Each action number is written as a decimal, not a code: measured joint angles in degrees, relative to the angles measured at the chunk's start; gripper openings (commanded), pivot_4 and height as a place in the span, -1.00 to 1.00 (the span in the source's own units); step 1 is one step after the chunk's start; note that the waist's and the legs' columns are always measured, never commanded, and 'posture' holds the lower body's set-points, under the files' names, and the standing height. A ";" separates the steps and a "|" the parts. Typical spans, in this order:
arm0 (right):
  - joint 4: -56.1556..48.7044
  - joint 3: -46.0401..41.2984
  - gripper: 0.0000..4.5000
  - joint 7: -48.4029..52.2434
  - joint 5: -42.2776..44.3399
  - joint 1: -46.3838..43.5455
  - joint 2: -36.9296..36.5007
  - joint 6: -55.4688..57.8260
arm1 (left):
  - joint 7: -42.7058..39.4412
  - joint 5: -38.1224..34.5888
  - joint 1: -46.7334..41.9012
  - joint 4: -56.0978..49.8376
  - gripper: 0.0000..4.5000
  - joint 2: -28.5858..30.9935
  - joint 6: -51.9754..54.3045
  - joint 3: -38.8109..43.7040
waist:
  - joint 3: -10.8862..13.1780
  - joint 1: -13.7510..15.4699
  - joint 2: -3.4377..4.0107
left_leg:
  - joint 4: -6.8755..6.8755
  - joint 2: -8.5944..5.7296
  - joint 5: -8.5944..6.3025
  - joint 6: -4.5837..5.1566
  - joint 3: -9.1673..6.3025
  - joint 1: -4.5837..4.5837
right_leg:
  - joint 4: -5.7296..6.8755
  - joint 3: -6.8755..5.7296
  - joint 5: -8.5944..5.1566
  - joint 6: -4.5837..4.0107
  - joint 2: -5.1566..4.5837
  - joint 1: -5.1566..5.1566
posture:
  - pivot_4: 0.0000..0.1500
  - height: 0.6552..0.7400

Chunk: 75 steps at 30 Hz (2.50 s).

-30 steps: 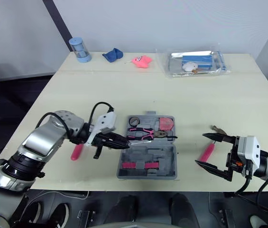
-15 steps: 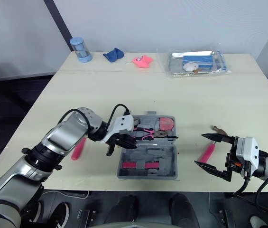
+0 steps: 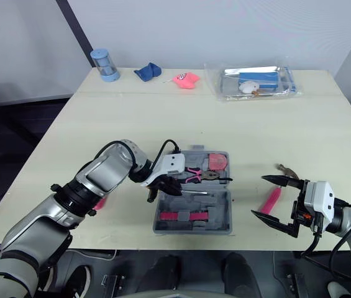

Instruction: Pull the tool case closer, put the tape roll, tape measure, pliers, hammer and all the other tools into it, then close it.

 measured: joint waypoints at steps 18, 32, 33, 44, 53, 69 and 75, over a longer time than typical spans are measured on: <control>-0.08 0.89 1.00 -1.30 -0.94 0.30 0.36 -0.41 | -0.17 3.84 -0.29 1.91 -0.95 -3.37 -0.13 -1.46 | 0.00 -0.01 0.00 | 0.01 0.00 0.00 0.00 0.00 0.00 | 0.01 0.00 0.00 0.00 0.00 0.00 | 1.00 1.00; -0.08 0.95 1.00 -1.84 -1.23 0.30 1.00 -0.70 | 0.02 4.89 -0.46 1.95 -0.95 -5.42 0.63 -1.48 | 0.00 0.03 0.00 | 0.03 -0.01 0.00 0.00 0.00 -0.01 | 0.01 0.00 0.00 0.00 -0.01 0.01 | 1.00 1.00; -0.08 0.99 1.00 -1.87 -1.25 0.30 1.01 -0.73 | 0.04 4.94 -0.49 1.96 -0.95 -5.60 0.63 -1.49 | 0.00 0.04 0.00 | 0.03 -0.01 0.00 0.00 0.00 -0.01 | 0.01 0.00 0.00 0.00 -0.01 0.01 | 1.00 1.00; -0.25 1.94 1.00 -2.34 -1.40 0.45 1.01 -0.91 | -0.63 4.73 -0.55 2.34 -0.23 -5.92 0.87 -1.52 | 0.00 0.03 0.00 | 0.04 -0.01 0.00 0.00 0.00 -0.01 | 0.01 0.00 0.00 0.00 -0.01 0.01 | 1.00 1.00; -0.25 1.99 1.00 -2.35 -1.46 0.44 1.00 -1.49 | -1.05 4.90 -0.50 1.90 -0.23 -5.60 -0.51 -1.96 | 0.00 0.02 0.00 | 0.05 -0.01 0.00 0.00 0.00 -0.01 | 0.03 0.00 0.00 0.00 -0.01 0.01 | 1.00 1.00; -0.24 2.09 1.00 -2.36 -1.47 0.39 1.00 -1.50 | -1.56 1.31 -4.95 -2.94 -0.23 -2.49 2.33 3.66 | 0.00 -0.08 0.00 | 0.06 -0.01 0.00 0.00 -0.01 0.00 | 0.04 0.00 0.00 0.00 0.00 0.01 | 1.00 1.00; -0.22 2.24 1.00 -2.35 -1.48 -0.07 1.00 -1.50 | -2.10 -1.99 -4.77 -3.43 -0.23 -0.73 2.57 6.81 | 0.00 -0.02 0.00 | 0.09 -0.01 0.00 0.00 -0.01 -0.02 | 0.05 0.00 0.00 0.00 -0.01 0.01 | 1.00 1.00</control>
